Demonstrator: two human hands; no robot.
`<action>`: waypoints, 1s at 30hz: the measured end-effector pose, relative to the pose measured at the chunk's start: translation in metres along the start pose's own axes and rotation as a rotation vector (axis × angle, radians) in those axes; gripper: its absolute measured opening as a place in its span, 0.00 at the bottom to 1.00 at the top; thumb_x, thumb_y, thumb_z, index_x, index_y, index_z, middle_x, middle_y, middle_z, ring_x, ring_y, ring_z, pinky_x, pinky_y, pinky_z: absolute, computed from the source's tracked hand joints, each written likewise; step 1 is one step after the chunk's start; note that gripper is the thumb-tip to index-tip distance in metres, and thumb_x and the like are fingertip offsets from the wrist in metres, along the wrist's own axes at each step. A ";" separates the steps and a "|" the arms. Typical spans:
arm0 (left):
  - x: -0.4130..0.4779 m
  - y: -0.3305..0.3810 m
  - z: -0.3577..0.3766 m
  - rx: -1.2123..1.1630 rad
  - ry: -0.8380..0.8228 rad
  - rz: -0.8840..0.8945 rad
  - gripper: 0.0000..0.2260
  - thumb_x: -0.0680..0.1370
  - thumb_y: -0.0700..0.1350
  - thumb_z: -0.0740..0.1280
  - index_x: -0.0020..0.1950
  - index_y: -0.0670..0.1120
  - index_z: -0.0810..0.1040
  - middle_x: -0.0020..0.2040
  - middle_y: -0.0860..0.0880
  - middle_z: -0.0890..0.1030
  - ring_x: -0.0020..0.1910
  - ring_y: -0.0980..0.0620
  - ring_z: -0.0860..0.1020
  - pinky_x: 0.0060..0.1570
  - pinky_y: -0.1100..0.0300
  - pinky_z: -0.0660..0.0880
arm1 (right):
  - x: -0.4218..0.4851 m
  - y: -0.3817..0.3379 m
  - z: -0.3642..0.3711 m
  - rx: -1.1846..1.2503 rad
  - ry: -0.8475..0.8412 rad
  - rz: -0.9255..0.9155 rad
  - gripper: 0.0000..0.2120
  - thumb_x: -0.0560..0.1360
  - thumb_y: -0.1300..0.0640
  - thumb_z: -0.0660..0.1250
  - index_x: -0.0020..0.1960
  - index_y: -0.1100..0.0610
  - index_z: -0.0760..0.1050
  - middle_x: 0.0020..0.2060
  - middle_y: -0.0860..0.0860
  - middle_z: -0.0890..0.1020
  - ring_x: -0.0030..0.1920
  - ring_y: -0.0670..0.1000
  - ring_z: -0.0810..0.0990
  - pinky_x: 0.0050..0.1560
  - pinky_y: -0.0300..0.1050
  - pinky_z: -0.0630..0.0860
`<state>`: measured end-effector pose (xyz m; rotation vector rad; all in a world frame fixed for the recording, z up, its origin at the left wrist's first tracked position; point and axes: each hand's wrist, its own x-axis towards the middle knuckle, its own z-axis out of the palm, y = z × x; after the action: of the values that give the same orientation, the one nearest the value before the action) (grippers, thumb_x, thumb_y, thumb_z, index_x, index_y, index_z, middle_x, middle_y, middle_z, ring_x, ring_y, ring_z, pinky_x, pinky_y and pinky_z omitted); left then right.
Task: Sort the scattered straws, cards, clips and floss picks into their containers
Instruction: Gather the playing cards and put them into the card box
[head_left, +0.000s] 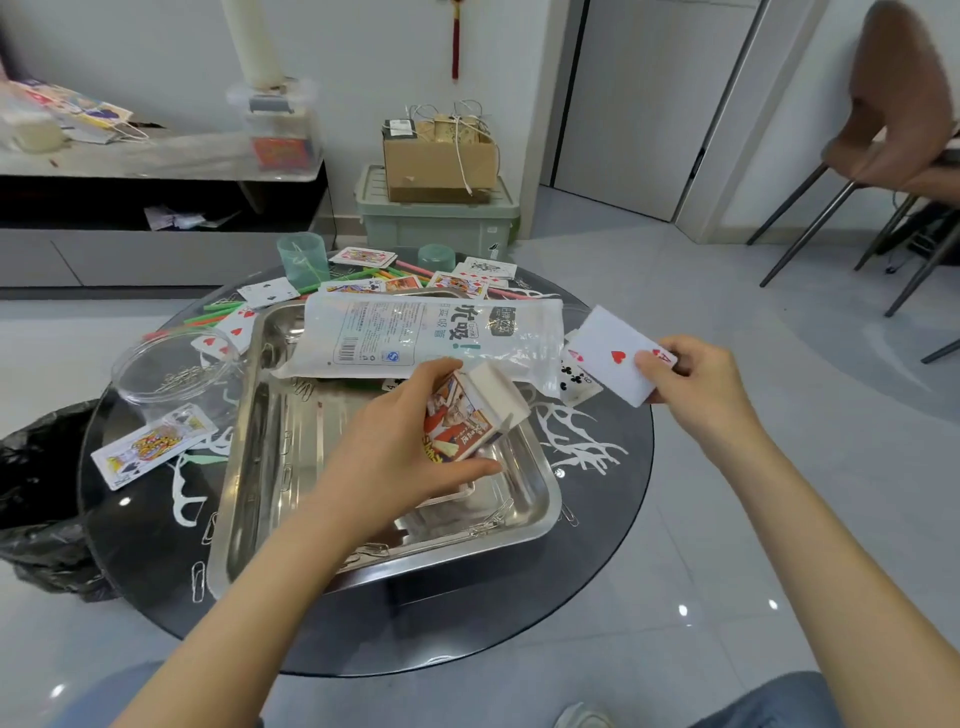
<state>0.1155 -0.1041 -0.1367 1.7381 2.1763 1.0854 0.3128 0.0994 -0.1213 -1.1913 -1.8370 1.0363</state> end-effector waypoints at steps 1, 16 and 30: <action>-0.003 -0.001 -0.002 -0.022 0.004 -0.006 0.39 0.60 0.67 0.72 0.67 0.58 0.64 0.48 0.65 0.73 0.45 0.64 0.75 0.42 0.73 0.70 | -0.011 -0.014 -0.002 0.101 -0.088 -0.057 0.05 0.76 0.62 0.66 0.43 0.56 0.78 0.39 0.56 0.84 0.37 0.52 0.82 0.40 0.47 0.80; -0.067 -0.037 -0.075 0.084 0.157 -0.059 0.37 0.66 0.57 0.75 0.72 0.56 0.65 0.62 0.56 0.75 0.59 0.57 0.73 0.59 0.60 0.72 | -0.091 -0.121 0.085 0.029 -0.517 -0.368 0.10 0.74 0.59 0.70 0.49 0.44 0.79 0.38 0.40 0.85 0.40 0.41 0.83 0.32 0.33 0.77; -0.116 -0.073 -0.126 0.050 0.281 -0.161 0.37 0.62 0.59 0.77 0.68 0.52 0.71 0.51 0.64 0.74 0.51 0.62 0.75 0.53 0.63 0.74 | -0.094 -0.179 0.169 -0.279 -0.786 -0.518 0.09 0.76 0.59 0.67 0.50 0.48 0.82 0.29 0.39 0.77 0.28 0.37 0.73 0.27 0.27 0.64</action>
<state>0.0284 -0.2681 -0.1262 1.4718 2.4772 1.3106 0.1304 -0.0752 -0.0470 -0.3754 -2.7723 1.0290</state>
